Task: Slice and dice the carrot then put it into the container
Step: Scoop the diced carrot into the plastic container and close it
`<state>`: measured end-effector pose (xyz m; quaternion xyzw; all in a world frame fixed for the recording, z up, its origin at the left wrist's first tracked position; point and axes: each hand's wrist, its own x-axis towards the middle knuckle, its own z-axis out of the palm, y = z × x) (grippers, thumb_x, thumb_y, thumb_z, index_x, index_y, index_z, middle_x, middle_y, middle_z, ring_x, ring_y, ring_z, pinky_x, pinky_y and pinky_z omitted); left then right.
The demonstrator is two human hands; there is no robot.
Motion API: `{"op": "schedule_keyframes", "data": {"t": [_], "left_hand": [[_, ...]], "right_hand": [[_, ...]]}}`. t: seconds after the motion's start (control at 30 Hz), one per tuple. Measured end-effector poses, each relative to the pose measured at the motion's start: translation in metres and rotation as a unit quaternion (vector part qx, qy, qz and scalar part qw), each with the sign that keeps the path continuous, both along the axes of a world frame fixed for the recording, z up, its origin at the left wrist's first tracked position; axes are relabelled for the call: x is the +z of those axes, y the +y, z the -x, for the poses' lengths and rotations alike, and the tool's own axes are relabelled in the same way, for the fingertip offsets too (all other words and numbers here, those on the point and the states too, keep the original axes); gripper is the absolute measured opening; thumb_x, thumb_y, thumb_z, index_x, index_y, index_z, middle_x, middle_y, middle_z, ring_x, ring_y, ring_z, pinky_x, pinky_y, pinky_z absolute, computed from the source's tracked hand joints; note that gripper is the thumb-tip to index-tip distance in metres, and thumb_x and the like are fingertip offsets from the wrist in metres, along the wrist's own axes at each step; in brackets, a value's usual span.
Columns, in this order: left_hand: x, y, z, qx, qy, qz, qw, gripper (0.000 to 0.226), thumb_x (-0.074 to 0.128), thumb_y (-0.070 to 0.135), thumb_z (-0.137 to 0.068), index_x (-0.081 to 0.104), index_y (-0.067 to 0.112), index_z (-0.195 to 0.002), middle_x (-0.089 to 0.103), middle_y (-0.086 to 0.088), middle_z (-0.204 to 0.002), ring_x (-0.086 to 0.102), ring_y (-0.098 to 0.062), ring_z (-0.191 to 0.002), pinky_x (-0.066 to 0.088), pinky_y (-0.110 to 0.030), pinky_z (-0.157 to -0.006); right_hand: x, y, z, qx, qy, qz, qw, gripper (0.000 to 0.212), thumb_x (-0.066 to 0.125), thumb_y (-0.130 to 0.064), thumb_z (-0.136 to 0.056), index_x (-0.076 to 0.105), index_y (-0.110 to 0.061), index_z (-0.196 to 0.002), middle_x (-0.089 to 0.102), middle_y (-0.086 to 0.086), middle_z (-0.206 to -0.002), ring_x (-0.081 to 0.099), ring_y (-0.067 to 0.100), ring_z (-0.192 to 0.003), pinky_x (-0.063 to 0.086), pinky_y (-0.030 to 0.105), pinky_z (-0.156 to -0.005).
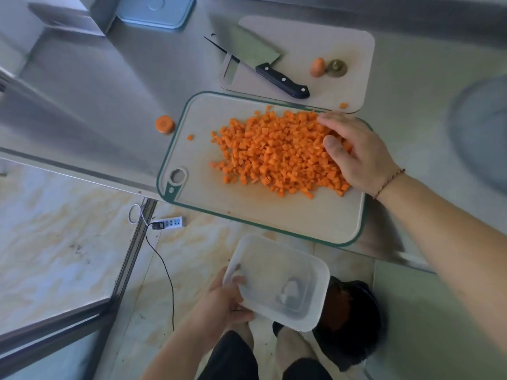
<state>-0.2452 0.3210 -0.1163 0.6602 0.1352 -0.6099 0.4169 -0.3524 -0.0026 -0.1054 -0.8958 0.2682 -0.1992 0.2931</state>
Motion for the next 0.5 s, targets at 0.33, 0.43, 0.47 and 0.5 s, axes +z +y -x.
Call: {"op": "schedule_keyframes", "data": {"t": [0.33, 0.43, 0.47, 0.5], "left_hand": [[0.001, -0.014, 0.017, 0.069, 0.094, 0.036, 0.993, 0.061, 0.034, -0.018, -0.092, 0.046, 0.012, -0.144, 0.054, -0.013, -0.105, 0.059, -0.03, -0.058, 0.058, -0.038, -0.052], [0.001, -0.014, 0.018, 0.08, 0.101, 0.048, 0.99, 0.061, 0.034, -0.019, -0.091, 0.047, 0.013, -0.142, 0.05, -0.013, -0.112, 0.06, -0.031, -0.059, 0.058, -0.038, -0.052], [0.001, -0.014, 0.018, 0.082, 0.104, 0.054, 0.99, 0.062, 0.034, -0.019, -0.09, 0.047, 0.013, -0.142, 0.05, -0.013, -0.112, 0.06, -0.031, -0.059, 0.058, -0.039, -0.052], [0.001, -0.013, 0.018, 0.082, 0.106, 0.058, 0.989, 0.062, 0.034, -0.019, -0.09, 0.048, 0.013, -0.141, 0.05, -0.013, -0.112, 0.06, -0.031, -0.059, 0.059, -0.039, -0.053]], "right_hand": [[0.0, 0.001, 0.004, 0.002, -0.076, -0.021, 0.997, 0.046, 0.04, -0.038, -0.098, 0.066, -0.006, -0.121, 0.064, 0.007, -0.124, 0.054, 0.021, -0.124, 0.04, 0.041, -0.109], [-0.001, 0.001, 0.004, -0.003, -0.088, -0.039, 0.995, 0.042, 0.041, -0.035, -0.099, 0.068, -0.007, -0.115, 0.064, -0.002, -0.116, 0.057, 0.016, -0.117, 0.043, 0.036, -0.105], [-0.001, 0.002, 0.004, -0.008, -0.094, -0.049, 0.994, 0.041, 0.04, -0.034, -0.099, 0.069, -0.008, -0.113, 0.064, -0.003, -0.113, 0.058, 0.015, -0.114, 0.044, 0.033, -0.103], [-0.001, 0.002, 0.004, -0.015, -0.105, -0.063, 0.992, 0.041, 0.04, -0.034, -0.099, 0.07, -0.008, -0.11, 0.065, -0.003, -0.11, 0.059, 0.014, -0.112, 0.045, 0.031, -0.101]]}}
